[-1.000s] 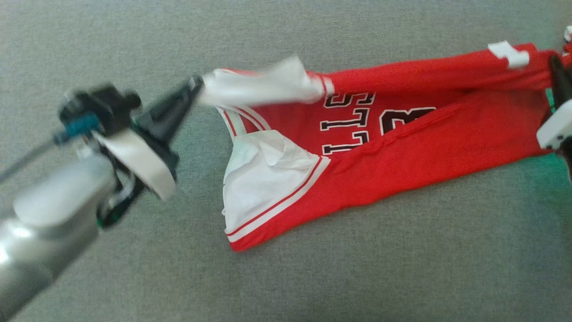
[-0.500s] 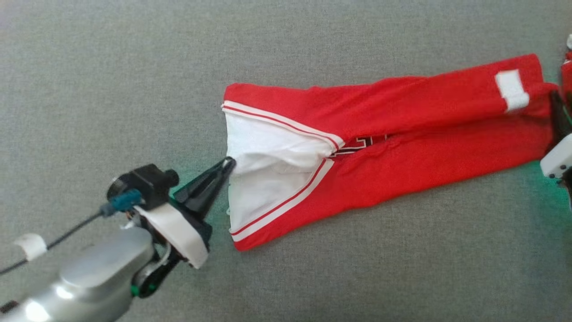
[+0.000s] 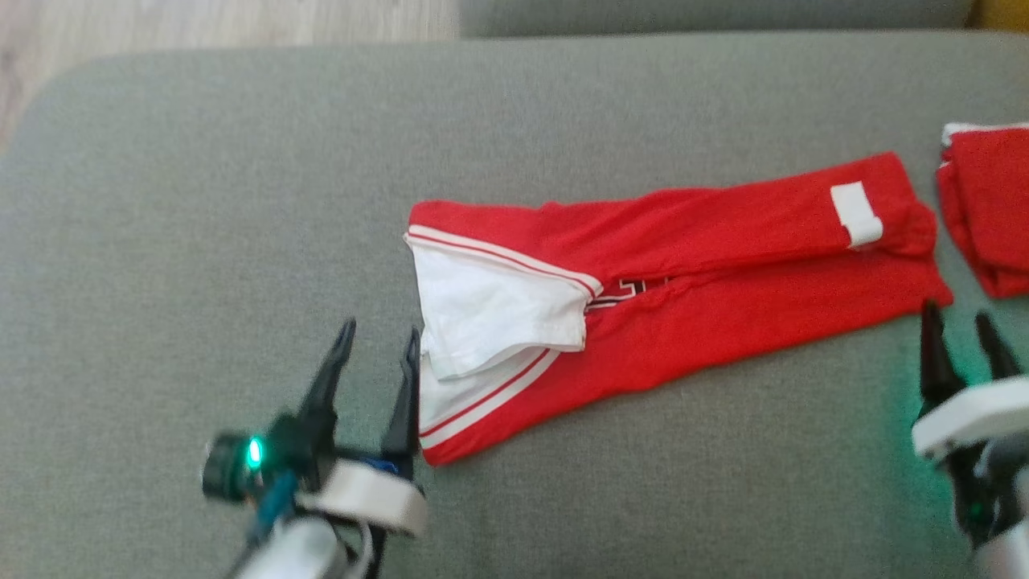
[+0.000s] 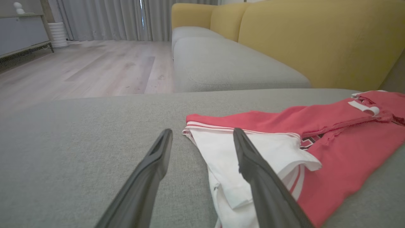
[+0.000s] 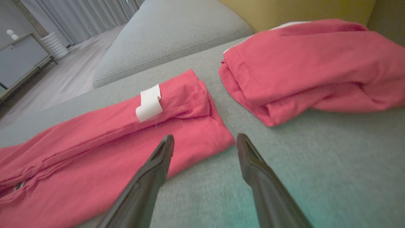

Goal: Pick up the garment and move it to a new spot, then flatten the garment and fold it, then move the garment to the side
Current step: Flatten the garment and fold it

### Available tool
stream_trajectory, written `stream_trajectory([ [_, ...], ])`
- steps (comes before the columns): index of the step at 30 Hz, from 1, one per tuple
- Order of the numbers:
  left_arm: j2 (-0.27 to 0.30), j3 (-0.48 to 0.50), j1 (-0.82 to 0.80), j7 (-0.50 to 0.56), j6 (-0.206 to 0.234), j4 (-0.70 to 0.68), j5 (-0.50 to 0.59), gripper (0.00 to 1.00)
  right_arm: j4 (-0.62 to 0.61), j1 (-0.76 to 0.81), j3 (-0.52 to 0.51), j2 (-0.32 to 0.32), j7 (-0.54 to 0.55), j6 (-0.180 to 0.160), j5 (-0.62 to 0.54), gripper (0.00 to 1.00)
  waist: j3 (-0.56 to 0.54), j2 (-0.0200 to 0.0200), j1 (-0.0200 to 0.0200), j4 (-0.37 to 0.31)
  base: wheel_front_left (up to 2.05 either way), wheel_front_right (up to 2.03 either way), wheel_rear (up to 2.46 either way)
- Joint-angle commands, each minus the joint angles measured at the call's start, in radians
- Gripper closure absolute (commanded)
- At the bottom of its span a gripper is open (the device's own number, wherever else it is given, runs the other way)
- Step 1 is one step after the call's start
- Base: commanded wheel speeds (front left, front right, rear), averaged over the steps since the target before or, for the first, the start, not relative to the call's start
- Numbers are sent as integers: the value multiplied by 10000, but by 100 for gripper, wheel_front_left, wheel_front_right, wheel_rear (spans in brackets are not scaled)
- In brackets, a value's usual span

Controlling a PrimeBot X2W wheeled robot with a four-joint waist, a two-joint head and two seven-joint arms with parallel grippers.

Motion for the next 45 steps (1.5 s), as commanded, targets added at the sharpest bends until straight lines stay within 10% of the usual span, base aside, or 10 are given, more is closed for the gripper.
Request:
stream_trajectory([
  [1,-56,742,179,-94,157,-489,524,0,-385,157,-21,49,-96,67,-102,0,-409,-1,2,106,0,0,0],
  [12,-1366,1996,2627,-94,279,-2064,3320,0,-138,45,-2185,892,330,67,-911,0,-814,-1,2,1214,0,0,0],
  [28,-2401,2828,2900,-95,-979,-2042,4447,0,3468,-3223,-6446,868,1361,67,-5354,0,-22,-1,2,2026,0,0,0],
  [29,-2428,2881,2897,-95,-1039,-2043,4504,0,3606,-3344,-6552,940,1369,67,-5459,5,-8,-1,2,1989,0,0,0],
  [32,-2503,3048,2881,-95,-1185,-2028,4647,0,4036,-3710,-6531,1085,1356,67,-5477,98,24,-1,2,1849,0,0,0],
  [45,-2707,3453,3226,-95,-1643,-1859,5015,0,4431,-3407,-4522,1089,-554,67,-3921,100,-452,-1,2,939,0,0,0],
])
